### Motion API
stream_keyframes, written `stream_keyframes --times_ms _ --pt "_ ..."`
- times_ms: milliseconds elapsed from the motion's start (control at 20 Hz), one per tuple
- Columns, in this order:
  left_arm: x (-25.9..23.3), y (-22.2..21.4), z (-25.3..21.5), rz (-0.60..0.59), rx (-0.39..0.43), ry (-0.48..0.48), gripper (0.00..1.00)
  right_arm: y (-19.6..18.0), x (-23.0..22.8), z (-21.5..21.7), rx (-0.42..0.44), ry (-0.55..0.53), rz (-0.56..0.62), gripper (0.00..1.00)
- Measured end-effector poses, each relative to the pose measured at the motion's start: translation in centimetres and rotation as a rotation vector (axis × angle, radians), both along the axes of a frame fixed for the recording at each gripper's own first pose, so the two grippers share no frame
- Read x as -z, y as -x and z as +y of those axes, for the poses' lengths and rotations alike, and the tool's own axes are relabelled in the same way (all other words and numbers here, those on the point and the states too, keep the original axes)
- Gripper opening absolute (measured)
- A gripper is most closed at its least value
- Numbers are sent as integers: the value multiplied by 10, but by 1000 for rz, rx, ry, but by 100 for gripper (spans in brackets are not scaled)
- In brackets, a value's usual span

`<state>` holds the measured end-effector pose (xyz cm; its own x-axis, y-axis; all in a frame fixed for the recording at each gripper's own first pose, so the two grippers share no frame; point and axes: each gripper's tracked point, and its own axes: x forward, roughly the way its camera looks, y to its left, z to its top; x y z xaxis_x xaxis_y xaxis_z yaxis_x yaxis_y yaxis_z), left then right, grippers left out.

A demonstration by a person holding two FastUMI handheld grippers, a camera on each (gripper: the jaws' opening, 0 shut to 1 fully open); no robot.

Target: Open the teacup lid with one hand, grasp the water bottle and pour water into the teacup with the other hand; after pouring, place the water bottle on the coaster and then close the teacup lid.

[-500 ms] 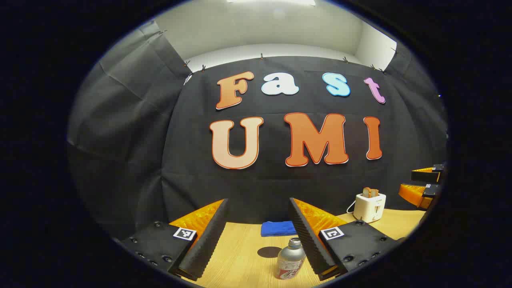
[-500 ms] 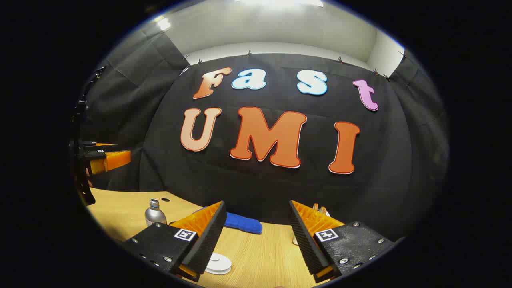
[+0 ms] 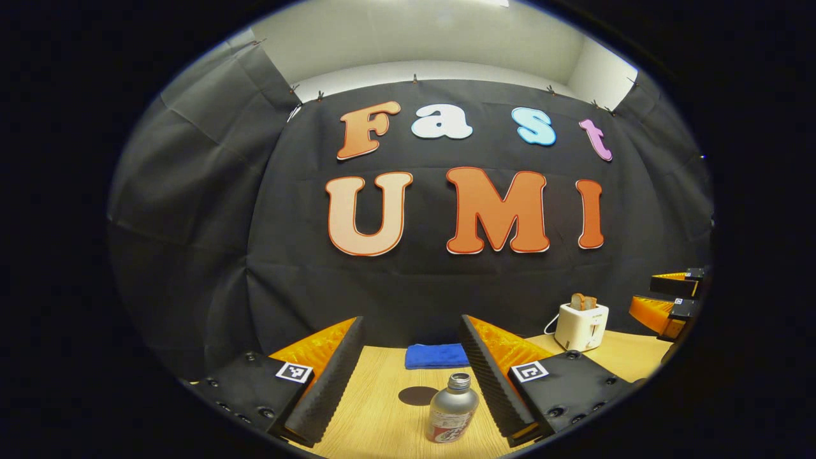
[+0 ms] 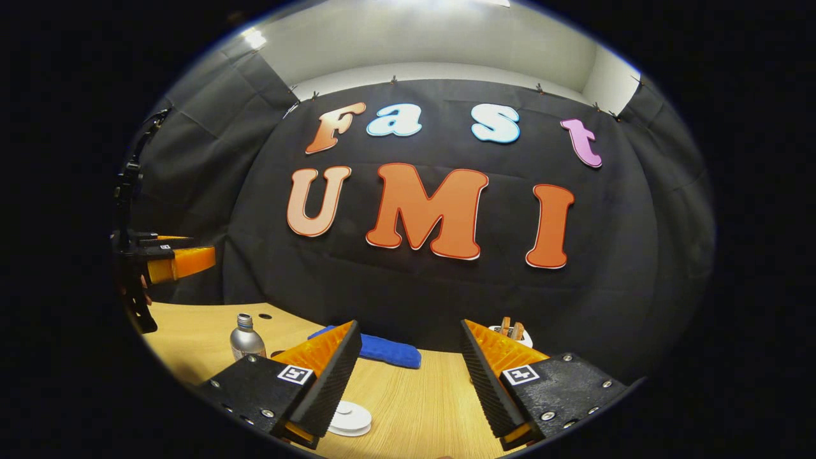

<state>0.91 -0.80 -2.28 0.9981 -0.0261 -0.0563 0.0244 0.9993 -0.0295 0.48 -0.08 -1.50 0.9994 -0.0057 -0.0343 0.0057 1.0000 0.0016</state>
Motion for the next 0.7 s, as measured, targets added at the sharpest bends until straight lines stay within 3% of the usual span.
stream_keyframes --times_ms 700 --pt "59 8 -21 108 66 -19 100 -6 49 29 -83 -62 99 92"
